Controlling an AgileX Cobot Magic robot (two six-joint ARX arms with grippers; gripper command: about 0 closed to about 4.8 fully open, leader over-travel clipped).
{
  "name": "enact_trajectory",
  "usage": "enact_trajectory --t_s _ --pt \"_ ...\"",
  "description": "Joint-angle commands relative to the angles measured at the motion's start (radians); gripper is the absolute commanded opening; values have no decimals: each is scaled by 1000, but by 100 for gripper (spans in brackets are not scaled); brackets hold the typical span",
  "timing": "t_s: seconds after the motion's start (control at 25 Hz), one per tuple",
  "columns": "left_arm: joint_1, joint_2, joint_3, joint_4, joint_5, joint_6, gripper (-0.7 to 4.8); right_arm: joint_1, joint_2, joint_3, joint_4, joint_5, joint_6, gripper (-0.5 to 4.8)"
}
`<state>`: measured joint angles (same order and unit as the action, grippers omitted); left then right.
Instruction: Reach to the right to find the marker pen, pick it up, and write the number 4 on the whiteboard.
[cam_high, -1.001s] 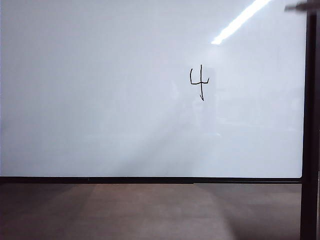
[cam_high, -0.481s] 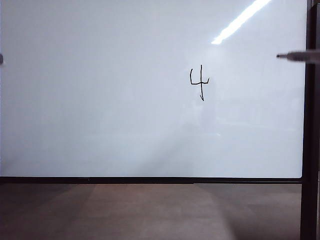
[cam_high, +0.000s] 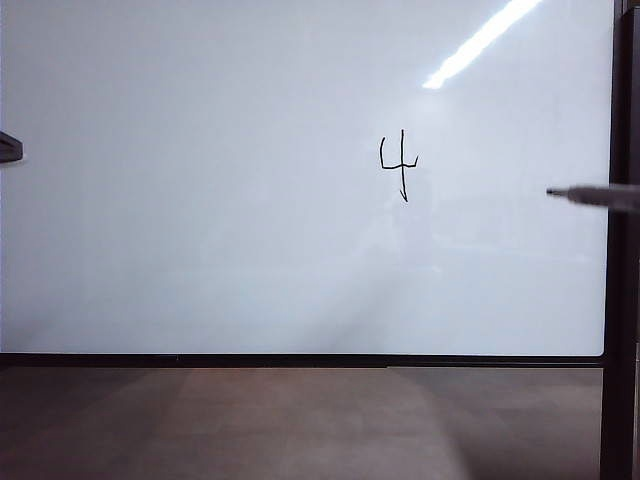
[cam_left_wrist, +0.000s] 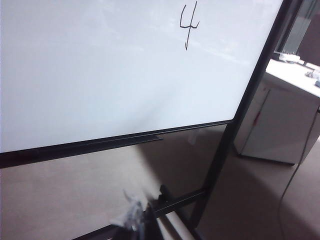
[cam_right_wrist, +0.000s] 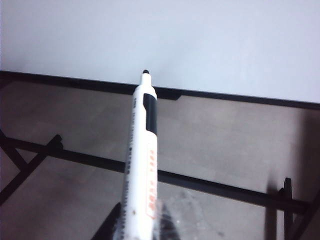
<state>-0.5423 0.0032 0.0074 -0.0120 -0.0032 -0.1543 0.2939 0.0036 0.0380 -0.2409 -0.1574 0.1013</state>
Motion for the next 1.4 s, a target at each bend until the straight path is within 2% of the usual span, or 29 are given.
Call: enact_trajectory --t_s 0.04,0.28,0.64,0.72,0.76,0.8,0.84,0.92,1.0,1.12,1.4 --pt "1 1 1 -42 4 8 -5 2 -1 -13 37 4 4 -7" --pt "2 1 1 -122 4 8 -5 0 -1 -27 65 27 4 -7" --pt "18 1 2 -129 5 8 -5 0 -1 -27 65 25 11 -5" --pt "103 1 2 -129 55 8 -5 0 -1 -27 65 25 11 -5" --pt "202 1 2 -130 100 8 -5 0 -1 -27 65 24 11 -5" --pt "252 1 2 -129 116 8 -5 0 -1 -27 65 25 11 -5" --pt "365 1 2 -130 123 8 -5 0 -1 -27 65 25 11 -5" --pt "514 1 2 -129 112 8 -5 0 -1 -27 65 25 11 -5" --pt "612 1 1 -130 110 8 -5 -6 -1 -27 66 24 11 -5" --pt "633 1 1 -129 109 8 -5 -53 -1 -27 66 22 11 -5" --pt "632 1 2 -129 116 8 -5 -323 -1 -28 66 27 11 -5"
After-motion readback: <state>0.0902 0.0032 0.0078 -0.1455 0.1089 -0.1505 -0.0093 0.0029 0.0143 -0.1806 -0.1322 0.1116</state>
